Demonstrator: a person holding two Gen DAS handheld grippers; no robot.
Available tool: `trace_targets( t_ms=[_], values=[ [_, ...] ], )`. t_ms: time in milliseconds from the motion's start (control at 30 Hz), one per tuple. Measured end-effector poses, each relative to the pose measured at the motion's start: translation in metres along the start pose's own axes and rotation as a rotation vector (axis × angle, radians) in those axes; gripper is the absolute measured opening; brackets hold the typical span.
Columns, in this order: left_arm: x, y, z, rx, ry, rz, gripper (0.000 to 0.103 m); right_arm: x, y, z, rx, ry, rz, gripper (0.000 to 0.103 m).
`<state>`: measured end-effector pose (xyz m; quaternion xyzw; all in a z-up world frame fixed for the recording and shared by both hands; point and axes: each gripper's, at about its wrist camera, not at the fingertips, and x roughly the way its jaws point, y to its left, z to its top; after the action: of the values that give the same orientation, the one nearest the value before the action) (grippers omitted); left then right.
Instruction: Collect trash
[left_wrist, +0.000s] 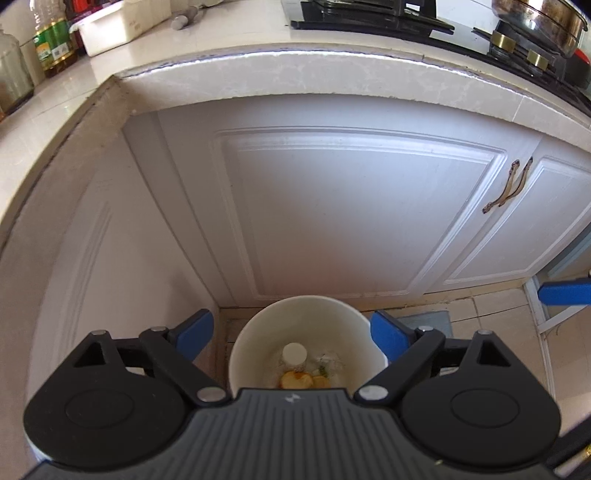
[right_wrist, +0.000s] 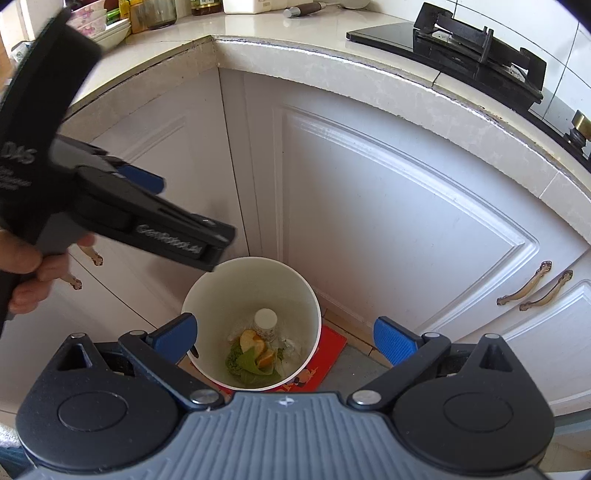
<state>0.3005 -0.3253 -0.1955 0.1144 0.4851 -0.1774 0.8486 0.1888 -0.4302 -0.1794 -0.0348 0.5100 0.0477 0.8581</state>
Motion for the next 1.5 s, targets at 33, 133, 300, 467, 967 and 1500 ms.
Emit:
trace_targets(
  t_ms=[33,133,300,467,967,1500],
  values=[
    [-0.004,0.001,-0.002,-0.002,0.003,0.014,0.092,0.001,-0.001,0.001,0.014,0.007,-0.003,0.103],
    [-0.017,0.007,-0.009,-0.014,0.019,0.052,0.092,0.008,-0.004,0.004,0.073,0.057,-0.024,0.103],
    [-0.029,0.019,-0.022,-0.076,0.118,0.111,0.096,0.014,-0.009,0.009,0.214,0.136,-0.081,0.103],
    [-0.038,0.031,-0.03,-0.138,0.194,0.097,0.096,0.004,-0.003,0.014,0.283,0.142,-0.085,0.103],
    [-0.062,0.044,-0.031,-0.16,0.181,0.09,0.097,-0.018,0.024,0.027,0.297,0.118,-0.112,0.103],
    [-0.069,0.05,-0.032,-0.156,0.174,0.089,0.097,-0.022,0.027,0.032,0.285,0.105,-0.119,0.103]
  ],
)
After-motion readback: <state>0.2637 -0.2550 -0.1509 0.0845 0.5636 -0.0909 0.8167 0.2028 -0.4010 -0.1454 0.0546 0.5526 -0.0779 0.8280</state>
